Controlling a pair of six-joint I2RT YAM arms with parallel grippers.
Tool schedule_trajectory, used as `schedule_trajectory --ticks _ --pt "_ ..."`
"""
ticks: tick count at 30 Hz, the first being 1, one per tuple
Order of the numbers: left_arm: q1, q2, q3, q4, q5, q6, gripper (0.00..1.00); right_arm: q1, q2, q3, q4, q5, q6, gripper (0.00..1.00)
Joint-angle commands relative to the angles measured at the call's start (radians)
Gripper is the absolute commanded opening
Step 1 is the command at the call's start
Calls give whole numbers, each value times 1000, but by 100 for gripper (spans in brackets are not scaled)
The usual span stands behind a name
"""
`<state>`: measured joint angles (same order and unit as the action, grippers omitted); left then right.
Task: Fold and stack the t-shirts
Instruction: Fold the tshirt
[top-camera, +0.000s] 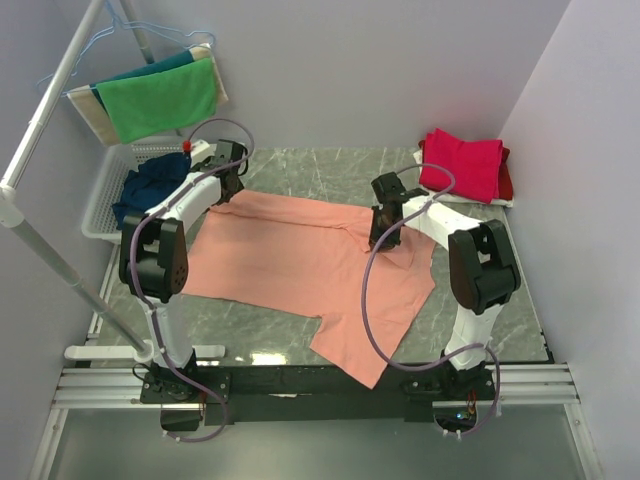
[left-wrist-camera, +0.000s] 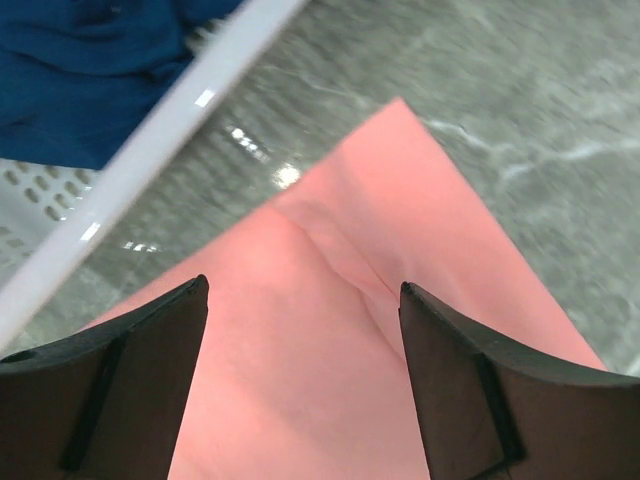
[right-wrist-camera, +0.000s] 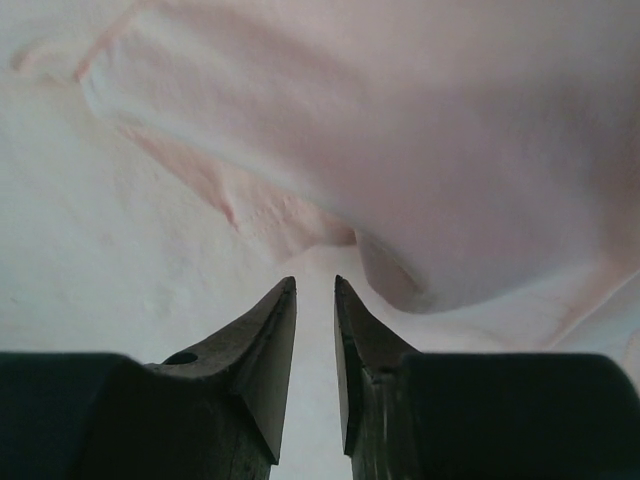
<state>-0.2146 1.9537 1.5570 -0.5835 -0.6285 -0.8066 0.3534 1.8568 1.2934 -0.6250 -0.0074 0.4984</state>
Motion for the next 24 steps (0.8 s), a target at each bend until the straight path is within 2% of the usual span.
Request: schedule_trajectory --ticks 1,8,15,18,24 --pt "-5 -39 9 43 117 82 82 28 -79 -43 -76 -46 -37 30" --pt "-11 -33 14 53 236 124 84 76 -119 -169 -72 -52 -6 31" --pt "-12 -35 -20 30 274 129 84 111 -105 -282 -24 -74 28 31" --pt "-12 -50 -43 30 282 135 84 114 -100 -316 -38 -59 40 31" --pt "-12 -76 -83 36 291 136 85 114 -125 -374 -131 67 98 24"
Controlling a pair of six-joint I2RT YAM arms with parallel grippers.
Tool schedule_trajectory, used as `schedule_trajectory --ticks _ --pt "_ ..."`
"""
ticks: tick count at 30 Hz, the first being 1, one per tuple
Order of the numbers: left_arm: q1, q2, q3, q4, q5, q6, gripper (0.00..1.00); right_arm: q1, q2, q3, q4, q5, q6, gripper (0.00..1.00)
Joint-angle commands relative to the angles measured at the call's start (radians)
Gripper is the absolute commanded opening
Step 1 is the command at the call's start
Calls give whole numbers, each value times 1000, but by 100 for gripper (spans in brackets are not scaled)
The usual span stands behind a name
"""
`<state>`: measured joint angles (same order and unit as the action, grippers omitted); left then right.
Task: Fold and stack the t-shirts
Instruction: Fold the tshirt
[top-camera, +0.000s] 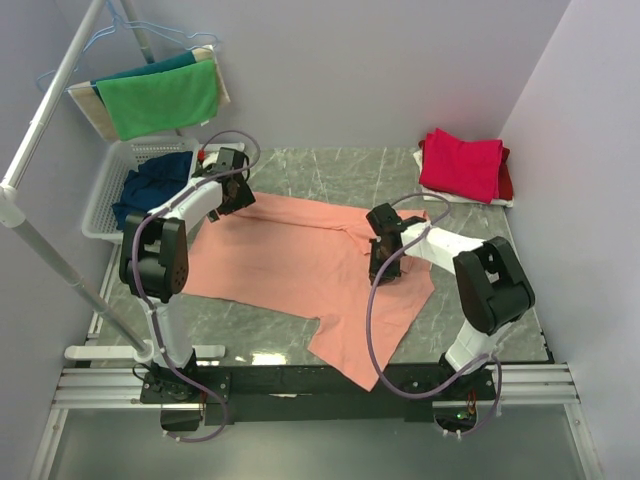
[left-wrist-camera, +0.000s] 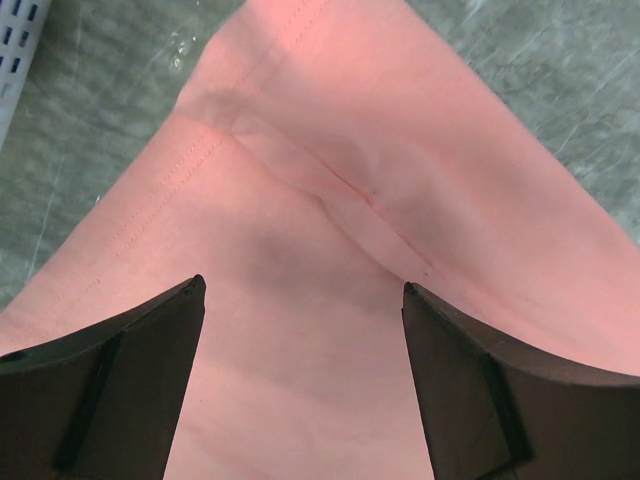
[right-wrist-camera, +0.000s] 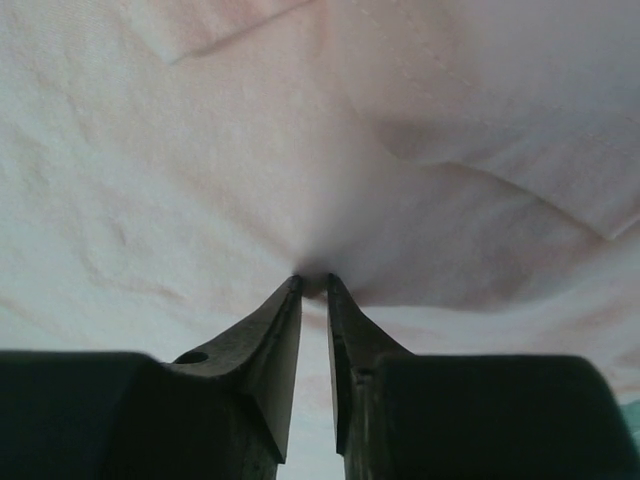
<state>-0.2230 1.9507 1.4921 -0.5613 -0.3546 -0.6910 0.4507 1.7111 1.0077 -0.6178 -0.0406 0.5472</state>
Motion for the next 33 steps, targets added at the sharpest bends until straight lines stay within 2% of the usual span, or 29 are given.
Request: schedule_trajectory --ticks 1,9,13,21,27,33 --pt "-4 -79 -21 15 19 21 85 17 7 -95 -160 134 57 24" --pt "-6 -82 -43 17 25 27 85 -7 -76 -182 -237 269 129 24" --pt "-7 -62 -24 9 31 27 85 -20 -102 -166 -273 288 163 24" --pt "-25 37 94 -51 -21 19 84 -168 -195 -198 -284 338 217 20" --pt "-42 90 132 -65 9 39 82 -184 -215 -92 -263 288 191 18" --pt "-52 37 92 4 103 91 80 -139 -235 20 -257 285 171 22"
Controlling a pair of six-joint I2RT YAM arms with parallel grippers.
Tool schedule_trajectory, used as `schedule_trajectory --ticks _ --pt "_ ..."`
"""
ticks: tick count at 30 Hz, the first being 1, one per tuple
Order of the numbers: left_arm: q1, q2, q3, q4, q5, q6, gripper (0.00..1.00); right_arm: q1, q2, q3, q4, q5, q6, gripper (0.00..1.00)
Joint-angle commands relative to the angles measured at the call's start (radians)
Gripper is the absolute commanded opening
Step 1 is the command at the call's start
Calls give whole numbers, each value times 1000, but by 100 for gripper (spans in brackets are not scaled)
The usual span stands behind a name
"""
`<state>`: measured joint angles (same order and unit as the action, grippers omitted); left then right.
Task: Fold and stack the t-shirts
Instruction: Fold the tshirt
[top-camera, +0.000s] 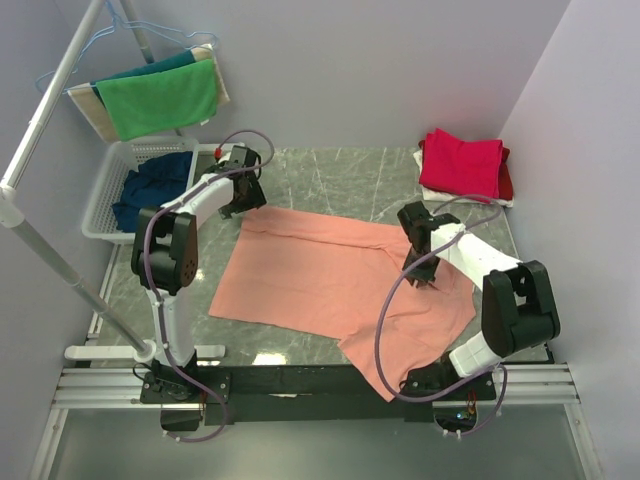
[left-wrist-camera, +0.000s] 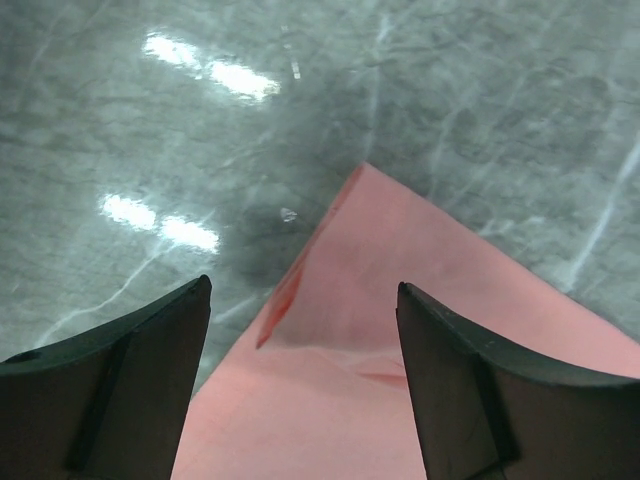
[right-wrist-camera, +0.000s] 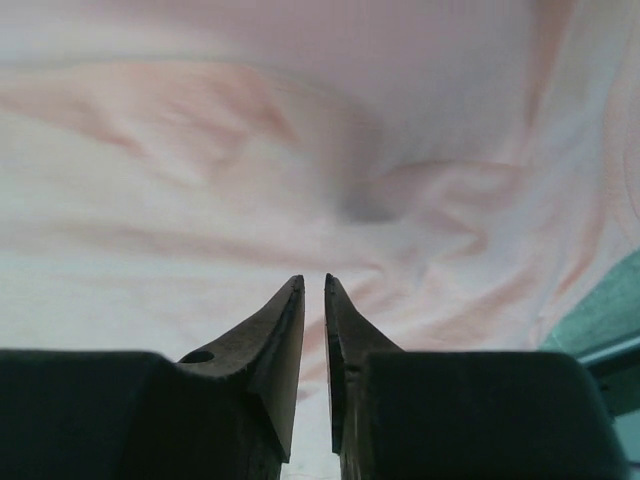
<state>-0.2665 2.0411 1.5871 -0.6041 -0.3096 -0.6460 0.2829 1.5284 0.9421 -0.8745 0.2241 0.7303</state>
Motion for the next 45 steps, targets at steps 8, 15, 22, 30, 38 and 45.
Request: schedule_trajectory --ticks 8,15,22,30,38,45 --pt "-36 103 160 -48 8 91 79 38 -10 181 11 30 -8 23" --pt "-51 200 223 -89 -71 106 77 -8 149 322 0 80 11 24" --pt "-51 251 244 -146 -198 92 78 -102 234 400 22 26 -11 23" --pt "-42 315 338 -266 -391 11 79 -145 334 452 22 -26 -28 21" --pt "-7 347 425 -313 -433 -15 78 -169 519 595 -26 1 -43 20" --pt "9 369 468 -332 -421 -20 78 -198 702 846 -118 -6 -83 16"
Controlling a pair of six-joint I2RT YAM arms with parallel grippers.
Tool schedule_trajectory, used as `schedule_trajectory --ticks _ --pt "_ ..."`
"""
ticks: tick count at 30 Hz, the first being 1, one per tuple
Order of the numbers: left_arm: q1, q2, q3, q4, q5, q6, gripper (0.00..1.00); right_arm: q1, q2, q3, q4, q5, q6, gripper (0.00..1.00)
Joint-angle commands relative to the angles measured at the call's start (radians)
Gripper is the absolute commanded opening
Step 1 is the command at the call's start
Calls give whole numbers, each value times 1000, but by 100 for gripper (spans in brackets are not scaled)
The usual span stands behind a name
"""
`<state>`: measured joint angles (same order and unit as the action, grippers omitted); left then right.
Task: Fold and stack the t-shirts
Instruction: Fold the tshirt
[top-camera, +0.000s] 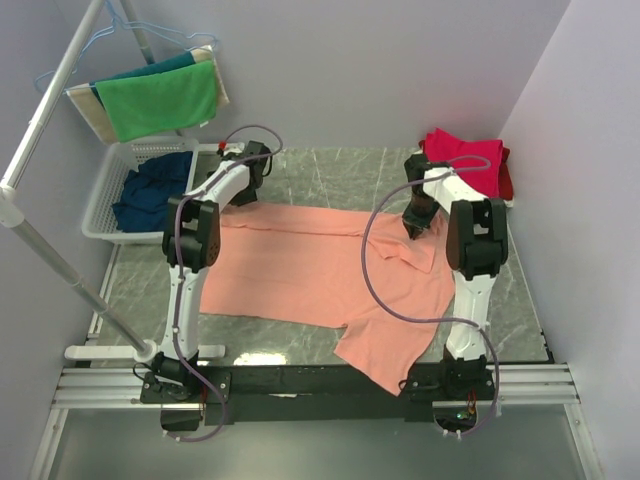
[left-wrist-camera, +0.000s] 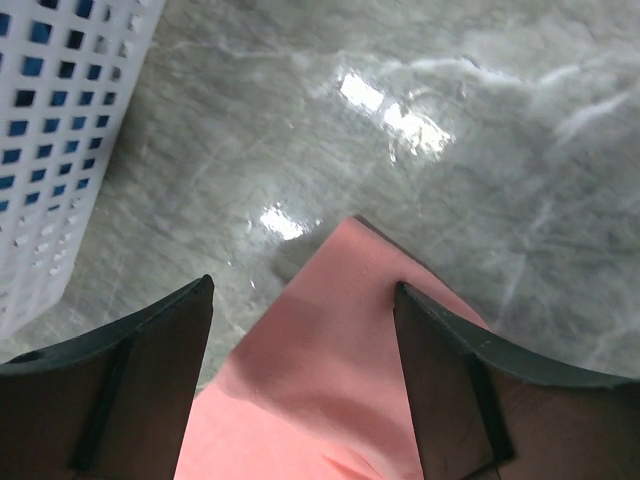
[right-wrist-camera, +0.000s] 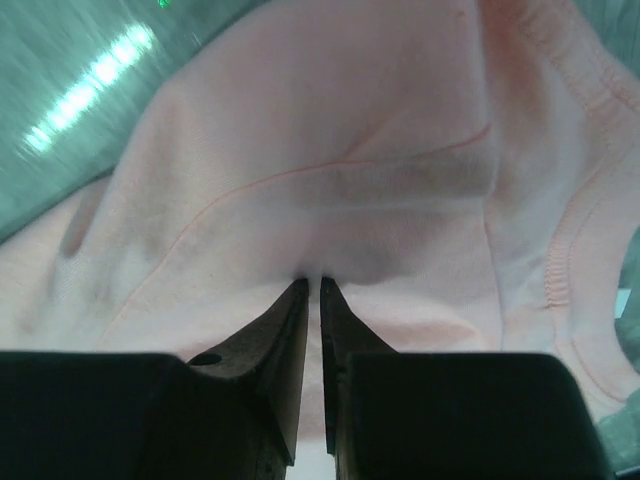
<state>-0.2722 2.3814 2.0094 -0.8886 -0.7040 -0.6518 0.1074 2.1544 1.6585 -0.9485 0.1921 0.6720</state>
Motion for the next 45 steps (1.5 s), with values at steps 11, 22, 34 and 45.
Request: schedule_trajectory --ticks 11,22,34,45 --pt "21 61 149 -55 8 21 80 -32 331 588 -170 -60 -69 15" --pt "33 -20 148 80 44 87 82 -37 5 307 141 -99 -163 30" --pt "24 -237 -24 194 129 83 84 23 -341 -8 297 -103 -242 36" --pt "14 -399 -308 246 320 37 84 156 -398 -244 372 -109 -216 36"
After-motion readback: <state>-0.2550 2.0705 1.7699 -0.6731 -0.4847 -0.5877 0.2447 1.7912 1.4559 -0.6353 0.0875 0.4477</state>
